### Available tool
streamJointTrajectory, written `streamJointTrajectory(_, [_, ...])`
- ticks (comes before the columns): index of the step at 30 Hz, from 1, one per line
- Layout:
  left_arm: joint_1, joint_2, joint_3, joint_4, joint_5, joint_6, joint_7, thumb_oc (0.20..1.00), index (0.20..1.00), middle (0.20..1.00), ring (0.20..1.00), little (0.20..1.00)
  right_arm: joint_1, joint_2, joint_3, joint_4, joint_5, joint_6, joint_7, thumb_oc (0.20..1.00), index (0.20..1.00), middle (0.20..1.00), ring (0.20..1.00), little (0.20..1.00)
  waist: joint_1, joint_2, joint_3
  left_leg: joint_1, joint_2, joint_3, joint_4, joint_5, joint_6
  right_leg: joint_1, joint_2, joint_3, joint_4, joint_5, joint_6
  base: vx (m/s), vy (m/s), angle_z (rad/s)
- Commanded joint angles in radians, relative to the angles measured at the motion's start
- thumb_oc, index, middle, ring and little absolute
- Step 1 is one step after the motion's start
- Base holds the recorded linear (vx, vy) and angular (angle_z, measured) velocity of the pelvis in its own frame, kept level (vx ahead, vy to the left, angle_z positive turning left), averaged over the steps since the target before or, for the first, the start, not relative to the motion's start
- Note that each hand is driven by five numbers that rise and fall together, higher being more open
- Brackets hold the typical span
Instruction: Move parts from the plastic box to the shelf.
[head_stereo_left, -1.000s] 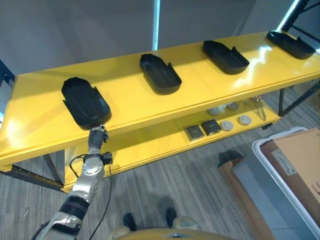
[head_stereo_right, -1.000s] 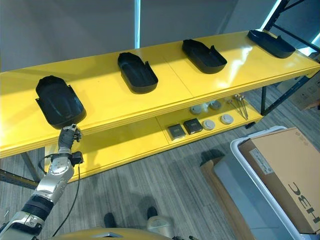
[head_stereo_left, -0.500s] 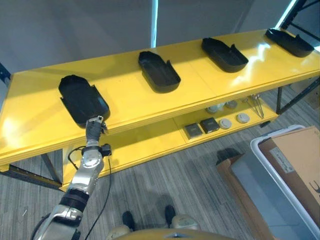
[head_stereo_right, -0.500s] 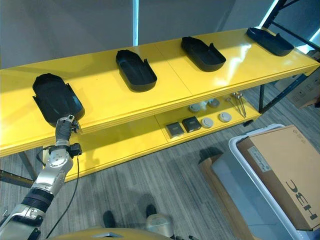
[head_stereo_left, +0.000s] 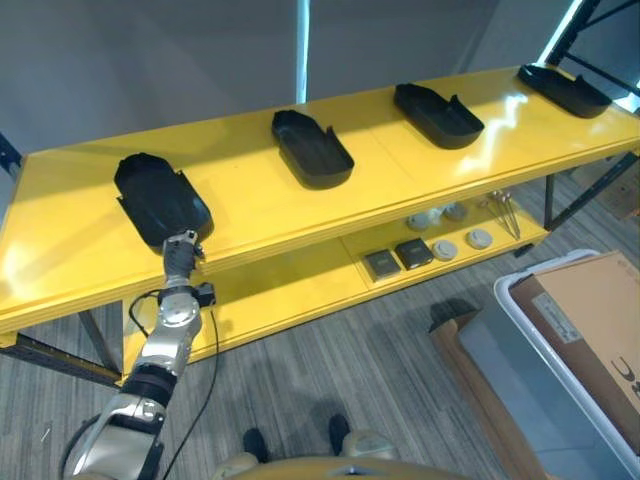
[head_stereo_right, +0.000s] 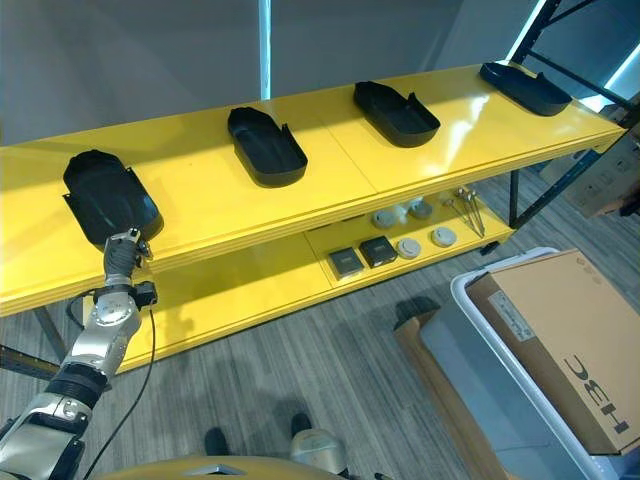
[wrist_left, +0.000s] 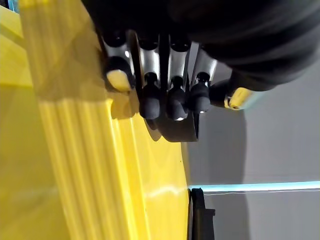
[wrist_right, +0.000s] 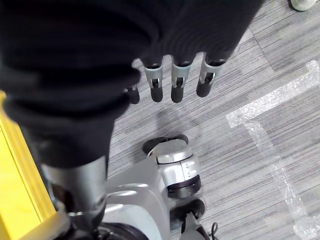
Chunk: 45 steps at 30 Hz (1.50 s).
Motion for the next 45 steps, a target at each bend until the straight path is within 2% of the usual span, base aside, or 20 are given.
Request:
streamJointTrajectory(1, [-0.085, 0.058, 0.04, 0.074, 0.019, -0.027, 0.013, 0.2, 0.2, 0.2, 0.2, 0.2, 0.02, -0.013, 0.029, 0.014, -0.014, -0.013, 0.012, 1.0, 1.0, 1.0, 1.0, 1.0, -0.003, -0.005, -0.02, -0.016, 0.121, 0.055, 0.108, -0.051, -0.045, -0.083, -0.051, -0.007, 0.012, 0.029, 0.09, 0.0, 0.0, 0.0])
streamJointTrajectory(12, [-0.125, 0.084, 0.07, 0.164, 0.018, -0.008, 0.024, 0.2, 0.2, 0.2, 0.2, 0.2, 0.022, -0.031, 0.036, 0.022, -0.023, -0.012, 0.038, 1.0, 1.0, 1.0, 1.0, 1.0, -0.009, -0.003, -0.026, -0.007, 0.125, 0.057, 0.105, -0.048, -0.048, -0.074, -0.052, -0.009, 0.009, 0.029, 0.092, 0.01, 0.005, 0.0])
streamJointTrajectory(20, [-0.174, 0.132, 0.091, 0.224, -0.001, 0.014, 0.02, 0.2, 0.2, 0.2, 0.2, 0.2, 0.027, -0.044, 0.048, 0.017, -0.035, 0.007, 0.048, 1.0, 1.0, 1.0, 1.0, 1.0, -0.022, -0.002, -0.03, -0.001, 0.126, 0.064, 0.106, -0.049, -0.049, -0.074, -0.055, -0.009, 0.02, 0.022, 0.094, 0.04, 0.011, 0.0])
streamJointTrajectory(32, [-0.307, 0.189, 0.054, 0.249, -0.039, 0.018, 0.007, 0.2, 0.2, 0.2, 0.2, 0.2, 0.014, -0.056, 0.082, 0.036, 0.017, -0.028, 0.07, 1.0, 1.0, 1.0, 1.0, 1.0, -0.028, -0.006, 0.016, -0.072, 0.142, 0.044, 0.174, -0.059, -0.045, -0.133, -0.051, 0.006, 0.101, -0.005, 0.086, -0.01, -0.027, 0.02])
streamJointTrajectory(45, [-0.394, 0.2, 0.022, 0.275, -0.075, 0.059, 0.001, 0.2, 0.2, 0.2, 0.2, 0.2, 0.034, -0.044, 0.098, 0.027, 0.034, -0.014, 0.083, 1.0, 1.0, 1.0, 1.0, 1.0, -0.042, -0.029, 0.028, -0.104, 0.167, 0.044, 0.21, -0.055, -0.057, -0.143, -0.037, 0.001, 0.111, -0.008, 0.083, 0.03, -0.059, -0.02])
